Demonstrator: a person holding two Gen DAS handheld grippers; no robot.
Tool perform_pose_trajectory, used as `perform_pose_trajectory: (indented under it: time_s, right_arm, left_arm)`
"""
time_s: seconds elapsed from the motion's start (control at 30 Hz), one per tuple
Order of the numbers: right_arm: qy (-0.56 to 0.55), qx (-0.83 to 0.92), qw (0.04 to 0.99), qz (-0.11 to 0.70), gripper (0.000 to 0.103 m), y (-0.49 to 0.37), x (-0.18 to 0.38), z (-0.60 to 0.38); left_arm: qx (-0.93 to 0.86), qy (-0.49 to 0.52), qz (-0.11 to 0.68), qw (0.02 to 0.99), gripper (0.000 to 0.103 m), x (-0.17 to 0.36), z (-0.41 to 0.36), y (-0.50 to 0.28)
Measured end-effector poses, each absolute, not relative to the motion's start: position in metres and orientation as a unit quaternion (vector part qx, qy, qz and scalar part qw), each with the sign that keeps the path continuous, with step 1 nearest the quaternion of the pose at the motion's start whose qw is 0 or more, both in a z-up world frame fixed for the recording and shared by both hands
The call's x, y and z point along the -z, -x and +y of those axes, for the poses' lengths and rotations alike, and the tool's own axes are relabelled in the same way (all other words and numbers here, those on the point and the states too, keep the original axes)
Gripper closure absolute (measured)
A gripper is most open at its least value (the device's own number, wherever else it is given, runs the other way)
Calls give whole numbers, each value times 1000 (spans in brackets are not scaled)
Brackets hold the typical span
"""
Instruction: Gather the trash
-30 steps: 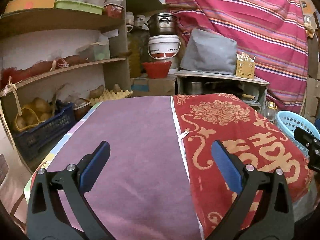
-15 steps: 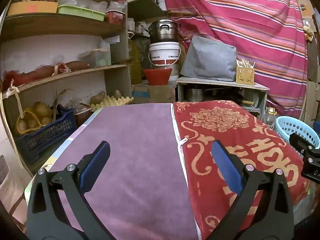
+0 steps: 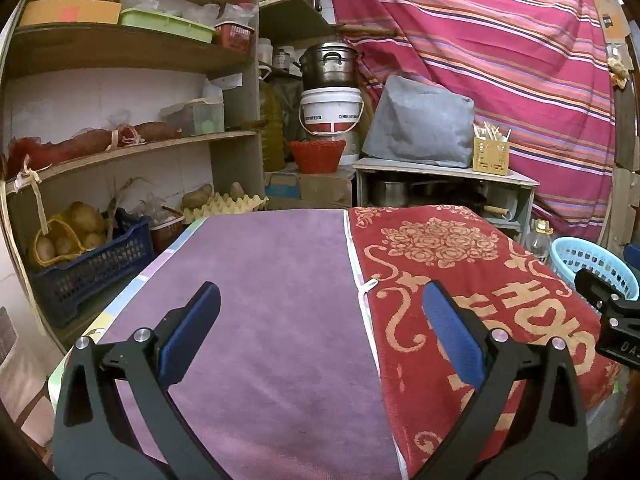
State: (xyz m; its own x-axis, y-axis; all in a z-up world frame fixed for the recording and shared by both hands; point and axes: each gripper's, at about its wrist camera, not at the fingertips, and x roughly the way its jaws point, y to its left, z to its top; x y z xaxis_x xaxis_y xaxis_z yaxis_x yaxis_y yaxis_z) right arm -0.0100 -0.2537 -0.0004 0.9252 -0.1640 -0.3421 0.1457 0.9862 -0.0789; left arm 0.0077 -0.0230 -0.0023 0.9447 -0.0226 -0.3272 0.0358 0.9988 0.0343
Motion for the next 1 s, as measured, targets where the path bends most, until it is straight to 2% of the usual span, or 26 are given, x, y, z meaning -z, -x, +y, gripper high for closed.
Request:
perform_pose_trajectory:
  time_s: [1.0]
  right_arm:
    - [33, 80, 981, 176, 5, 10, 1, -251]
  left_arm:
    - [19, -20, 158, 987, 5, 1, -25, -3]
